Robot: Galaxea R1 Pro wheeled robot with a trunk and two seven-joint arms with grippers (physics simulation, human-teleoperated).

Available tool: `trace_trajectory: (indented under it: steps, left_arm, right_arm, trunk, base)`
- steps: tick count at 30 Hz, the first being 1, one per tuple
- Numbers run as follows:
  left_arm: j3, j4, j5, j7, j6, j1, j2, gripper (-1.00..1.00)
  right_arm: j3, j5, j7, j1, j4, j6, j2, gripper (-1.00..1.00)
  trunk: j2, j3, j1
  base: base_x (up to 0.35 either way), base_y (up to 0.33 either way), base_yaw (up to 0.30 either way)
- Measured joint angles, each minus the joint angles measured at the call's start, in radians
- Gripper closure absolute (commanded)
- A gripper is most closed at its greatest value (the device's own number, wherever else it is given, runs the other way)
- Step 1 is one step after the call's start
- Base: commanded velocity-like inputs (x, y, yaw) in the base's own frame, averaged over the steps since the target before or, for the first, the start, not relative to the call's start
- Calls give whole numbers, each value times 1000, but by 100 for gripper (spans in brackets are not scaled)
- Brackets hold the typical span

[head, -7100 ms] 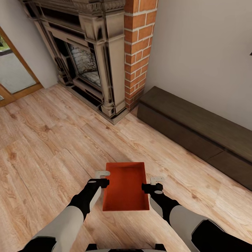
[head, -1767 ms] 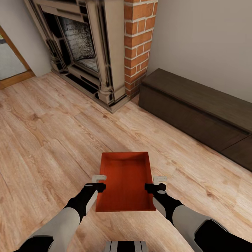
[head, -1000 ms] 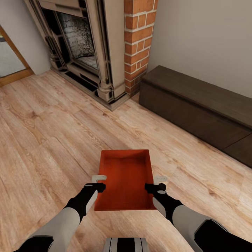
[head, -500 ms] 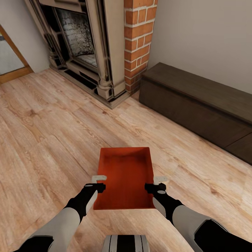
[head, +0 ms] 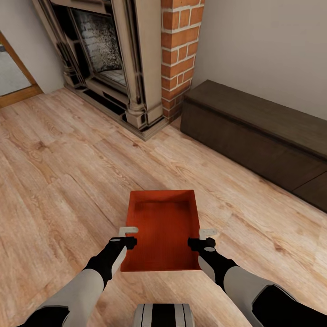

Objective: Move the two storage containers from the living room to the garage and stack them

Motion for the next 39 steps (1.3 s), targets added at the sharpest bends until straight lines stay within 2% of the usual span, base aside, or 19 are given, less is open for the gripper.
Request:
trace_trajectory:
  steps: [4, 32, 33, 35, 36, 39]
  left_arm:
    - [0, 1, 0, 0, 1, 0, 0, -100]
    - [0, -2, -1, 0, -1, 0, -1, -100]
    - [0, -1, -1, 0, -1, 0, -1, -100]
    - [0, 1, -1, 0, -1, 0, -1, -100]
    - [1, 5, -1, 0, -1, 0, -1, 100]
    - [2, 10, 2, 1, -12, 0, 0, 100]
  right_arm:
    - [0, 0, 0, 0, 0, 0, 0, -100]
    - [0, 2, 0, -1, 0, 0, -8, -100]
    - [0, 1, 0, -1, -1, 0, -8, 100]
    - [-1, 1, 0, -1, 0, 0, -8, 100]
    - [0, 1, 0, -1, -1, 0, -8, 100]
    - [-1, 7, -2, -1, -1, 2, -8, 100]
  trunk:
    - [-28, -12, 15]
    - [-28, -13, 15]
    - [-28, -13, 15]
    - [-28, -13, 15]
    - [-28, -13, 15]
    - [-28, -13, 15]
  base:
    - [0, 0, 0]
    - [0, 0, 0]
    - [0, 0, 0]
    - [0, 0, 0]
    - [0, 0, 0]
    - [0, 0, 0]
